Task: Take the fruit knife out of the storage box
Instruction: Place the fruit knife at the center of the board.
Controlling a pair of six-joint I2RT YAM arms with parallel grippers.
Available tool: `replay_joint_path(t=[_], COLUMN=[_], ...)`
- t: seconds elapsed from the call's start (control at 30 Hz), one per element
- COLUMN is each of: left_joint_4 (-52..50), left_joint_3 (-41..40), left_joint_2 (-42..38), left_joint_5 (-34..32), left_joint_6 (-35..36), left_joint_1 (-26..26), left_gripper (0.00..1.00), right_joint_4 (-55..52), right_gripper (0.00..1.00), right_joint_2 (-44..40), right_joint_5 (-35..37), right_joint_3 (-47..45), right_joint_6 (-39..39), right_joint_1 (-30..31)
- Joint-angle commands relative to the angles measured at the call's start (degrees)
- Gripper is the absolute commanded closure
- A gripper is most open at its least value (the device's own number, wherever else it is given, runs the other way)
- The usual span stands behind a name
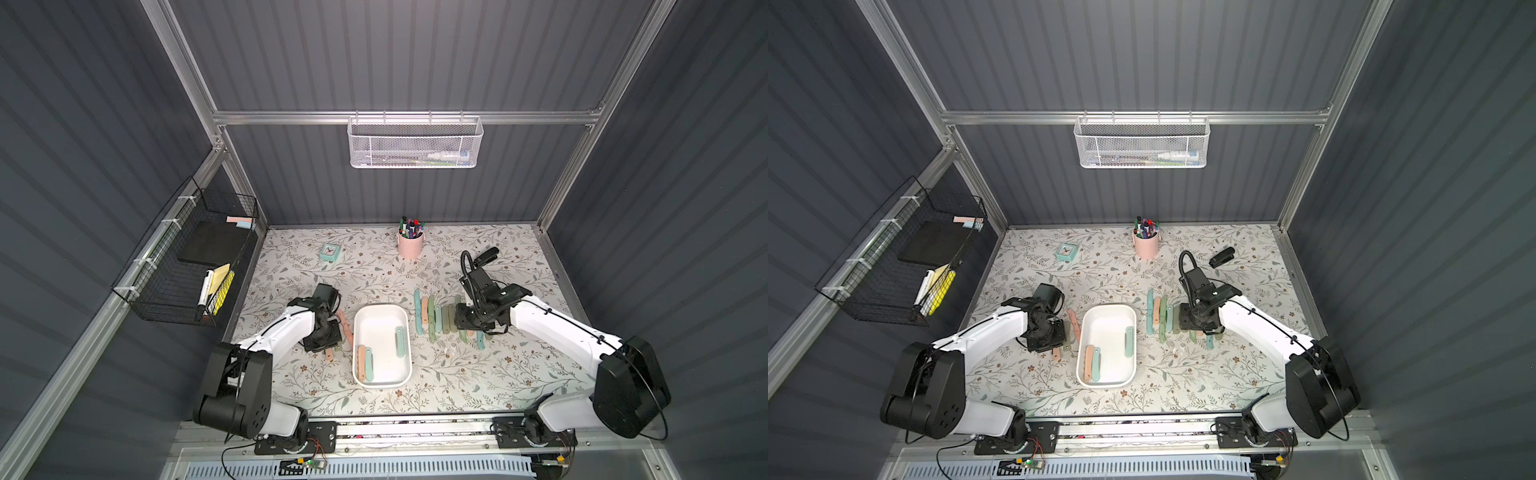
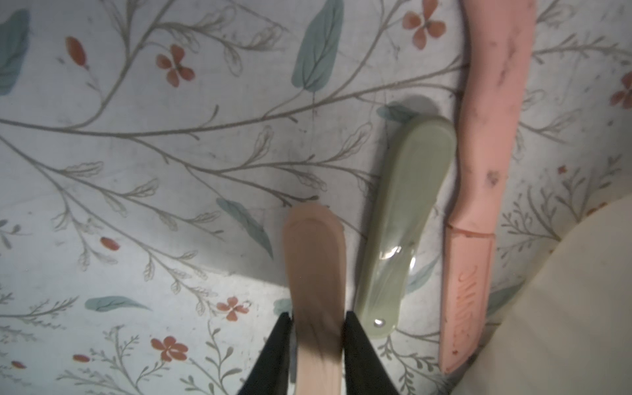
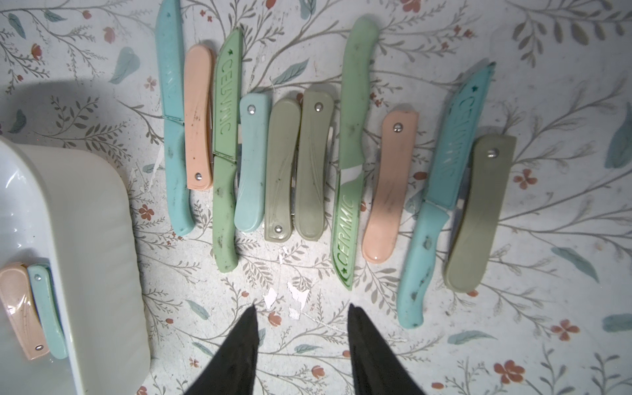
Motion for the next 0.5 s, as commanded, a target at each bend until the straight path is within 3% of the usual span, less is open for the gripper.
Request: replay_joint_path(t=[0.0, 0.13, 0.23, 0.47], left_joint_4=[1.2, 1.9, 0.8, -5.9], left_joint_3=[1.9, 2.0, 2.8, 7.3], left_joint_2=[1.1, 2.2, 1.8, -6.2], left_joint_5=[0.0, 0.6, 0.9, 0.6], left_joint_6=[0.8, 0.5, 0.6, 2.3], left_joint_1=[0.4, 0.6, 0.6, 0.6], left_gripper=[0.69, 0.62, 0.44, 0.25], right_joint_4=[-0.9, -0.8, -0.8, -0.3], right_gripper=[0.54, 0.54, 0.54, 0.54], right_joint_2=[0.0, 0.0, 0.2, -0.6], right_joint_5=[-0.3, -0.5, -0.7, -1.2], right_joint_3=[0.1, 0.3, 0.9, 4.4], right_joint_6=[0.7, 0.7, 0.6, 2.4], right_joint_1=[0.3, 0.4, 0.8, 7.7])
